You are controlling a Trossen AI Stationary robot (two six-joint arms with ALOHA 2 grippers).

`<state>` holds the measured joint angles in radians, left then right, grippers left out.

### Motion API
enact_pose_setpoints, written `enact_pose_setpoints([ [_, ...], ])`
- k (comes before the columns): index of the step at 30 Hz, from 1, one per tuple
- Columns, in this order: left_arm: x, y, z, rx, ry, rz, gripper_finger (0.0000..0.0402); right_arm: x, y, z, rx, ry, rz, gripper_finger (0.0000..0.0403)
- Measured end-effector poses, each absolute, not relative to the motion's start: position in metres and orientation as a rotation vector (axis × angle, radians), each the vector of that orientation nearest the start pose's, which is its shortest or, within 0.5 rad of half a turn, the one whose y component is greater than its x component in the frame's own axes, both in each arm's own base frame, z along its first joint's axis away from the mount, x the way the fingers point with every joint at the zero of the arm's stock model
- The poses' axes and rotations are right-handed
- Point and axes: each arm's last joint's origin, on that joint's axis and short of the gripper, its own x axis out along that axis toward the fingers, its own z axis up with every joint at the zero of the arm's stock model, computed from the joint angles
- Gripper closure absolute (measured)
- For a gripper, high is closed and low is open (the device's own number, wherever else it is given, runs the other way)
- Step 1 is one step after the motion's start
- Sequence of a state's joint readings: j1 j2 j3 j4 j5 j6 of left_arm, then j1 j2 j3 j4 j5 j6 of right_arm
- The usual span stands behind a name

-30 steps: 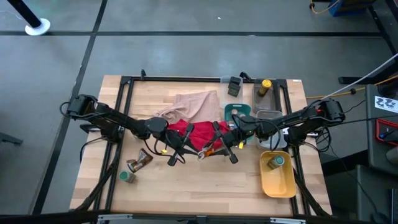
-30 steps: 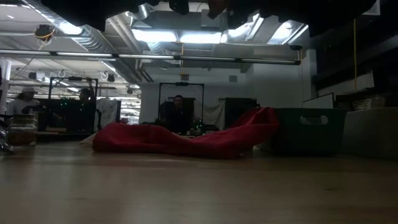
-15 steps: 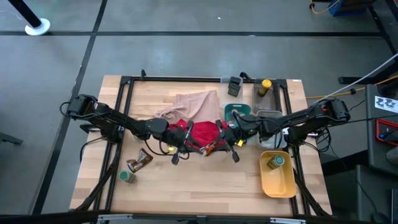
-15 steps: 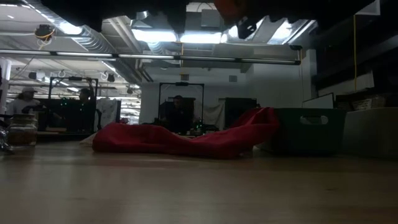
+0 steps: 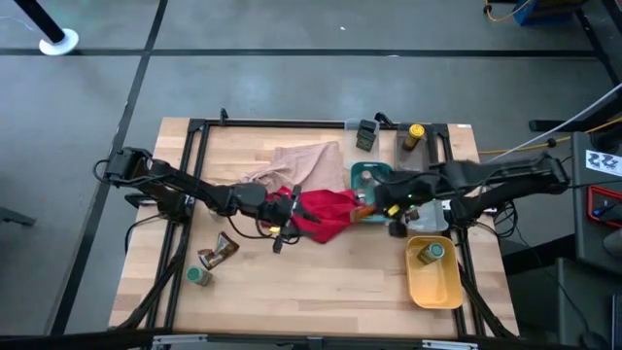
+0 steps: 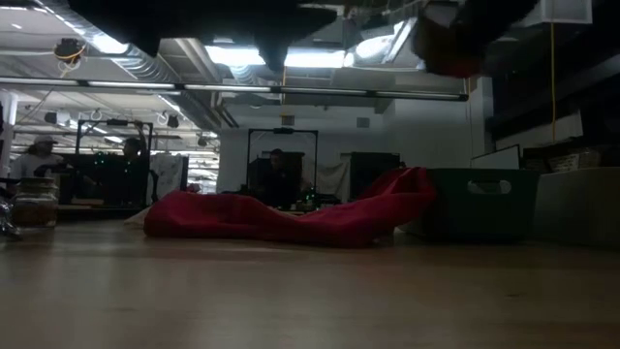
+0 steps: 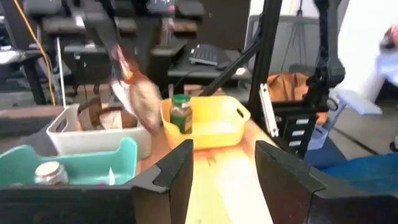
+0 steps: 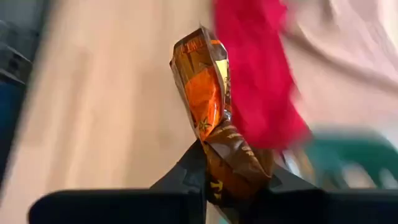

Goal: Sort spices by type
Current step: Put the top orange pouch seasoning into the light blue bin

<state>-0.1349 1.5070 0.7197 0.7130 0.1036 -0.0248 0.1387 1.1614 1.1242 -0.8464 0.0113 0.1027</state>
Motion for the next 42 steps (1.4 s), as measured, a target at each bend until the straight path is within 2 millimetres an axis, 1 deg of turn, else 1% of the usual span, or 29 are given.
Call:
enact_pose_setpoints([
  [3,0.311,-0.045,0.226,-0.024,0.106,-0.238,0.025,0.202,0.026,0.342,0.065,1.044,-0.035,0.0352],
  [5,0.311,-0.045,0.225,-0.024,0.117,-0.237,0.0251,0.191,0.024,0.351,0.107,1.124,-0.105,0.0352],
  [8,0.311,-0.045,0.224,-0.024,0.128,-0.239,0.0251,0.178,0.022,0.353,0.175,1.231,-0.194,0.0352],
  [12,0.311,-0.045,0.224,-0.024,0.129,-0.24,0.0249,0.167,0.02,0.347,0.271,1.375,-0.359,0.0352],
  [14,0.311,-0.045,0.224,-0.021,0.128,-0.24,0.0249,0.17,0.02,0.343,0.298,1.372,-0.429,0.0352],
  [17,0.311,-0.046,0.224,-0.017,0.128,-0.241,0.0249,0.173,0.021,0.336,0.326,1.413,-0.436,0.0352],
  [21,0.311,-0.046,0.223,-0.018,0.13,-0.242,0.0249,0.181,0.022,0.324,0.365,1.46,-0.481,0.0352],
  [28,0.311,-0.046,0.22,-0.017,0.163,-0.241,0.0249,0.192,0.022,0.317,0.373,1.5,-0.519,0.0352],
  [34,0.31,-0.045,0.218,-0.018,0.182,-0.241,0.0249,0.191,0.004,0.318,0.419,1.502,-0.525,0.0352],
  [42,0.31,-0.045,0.218,-0.017,0.186,-0.241,0.0249,0.188,-0.03,0.318,0.444,1.503,-0.57,0.0352],
])
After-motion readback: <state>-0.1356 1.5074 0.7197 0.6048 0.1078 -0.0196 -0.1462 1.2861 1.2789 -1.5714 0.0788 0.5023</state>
